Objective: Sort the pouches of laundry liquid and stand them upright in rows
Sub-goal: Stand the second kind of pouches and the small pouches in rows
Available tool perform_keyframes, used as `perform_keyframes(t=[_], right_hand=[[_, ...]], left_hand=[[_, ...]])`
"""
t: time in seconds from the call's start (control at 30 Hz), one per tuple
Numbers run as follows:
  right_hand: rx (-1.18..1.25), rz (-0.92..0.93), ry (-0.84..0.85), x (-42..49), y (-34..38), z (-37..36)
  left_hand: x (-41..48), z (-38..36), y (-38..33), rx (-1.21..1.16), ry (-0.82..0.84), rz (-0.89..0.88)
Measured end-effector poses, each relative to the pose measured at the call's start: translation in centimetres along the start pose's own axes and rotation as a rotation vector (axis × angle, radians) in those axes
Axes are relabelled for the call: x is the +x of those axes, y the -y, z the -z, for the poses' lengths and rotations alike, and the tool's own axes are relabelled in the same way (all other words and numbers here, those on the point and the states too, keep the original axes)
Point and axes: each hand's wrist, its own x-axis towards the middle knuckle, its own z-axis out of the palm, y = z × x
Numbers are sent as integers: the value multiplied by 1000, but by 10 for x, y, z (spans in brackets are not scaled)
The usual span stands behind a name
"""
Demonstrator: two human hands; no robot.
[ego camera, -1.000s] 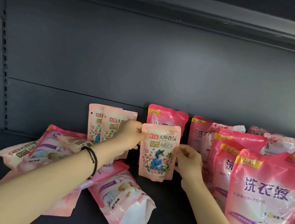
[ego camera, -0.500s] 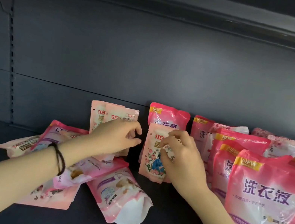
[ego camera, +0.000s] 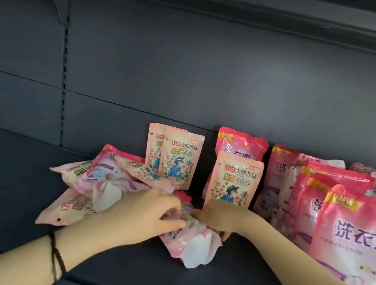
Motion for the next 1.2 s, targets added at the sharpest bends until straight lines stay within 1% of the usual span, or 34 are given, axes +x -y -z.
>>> perform_keyframes(t=[0.07, 0.17, 0.2, 0.33, 0.4, 0.5, 0.57, 0.67, 0.73, 0.8, 0.87, 1.0, 1.07, 1.13, 1.2], right_hand=[[148, -75, -1, 5, 2, -3], [276, -132, -75, 4, 2, -10], [353, -150, -95, 2, 0, -13], [688, -212, -145, -12, -3, -27], [738, -233, -173, -18, -4, -32], [835, -251, -154, -29, -6, -36], [921, -237, -155, -38, -9, -36], [1043, -181, -202, -53, -17, -33], [975, -136, -275, -65, -25, -30], [831, -108, -408, -78, -31, -25], [737, -70, -550, -88, -37, -19], [550, 41, -759, -105, -45, -16], [497, 97, -858, -108, -50, -20], [508, 187, -948, -110, -52, -26], [568, 299, -1005, -110, -52, -33]], left_hand=[[-6, -8, -5, -57, -71, 68], [-12, -18, -10, -117, -155, 149], [-14, -21, -11, -149, -169, 165], [-23, -31, -20, -177, -178, 199], [-26, -34, -21, -274, -196, 216], [-26, -37, -20, -436, -183, 261], [-23, -41, -21, -496, -182, 292], [-16, -47, -26, -548, -174, 336], [-10, -51, -34, -572, -152, 340], [-3, -54, -43, -617, -136, 333], [4, -56, -54, -726, -143, 354], [11, -57, -77, -1069, -149, 498], [16, -55, -88, -1349, -120, 566], [24, -53, -92, -1635, -85, 585], [35, -50, -90, -1795, -97, 585]])
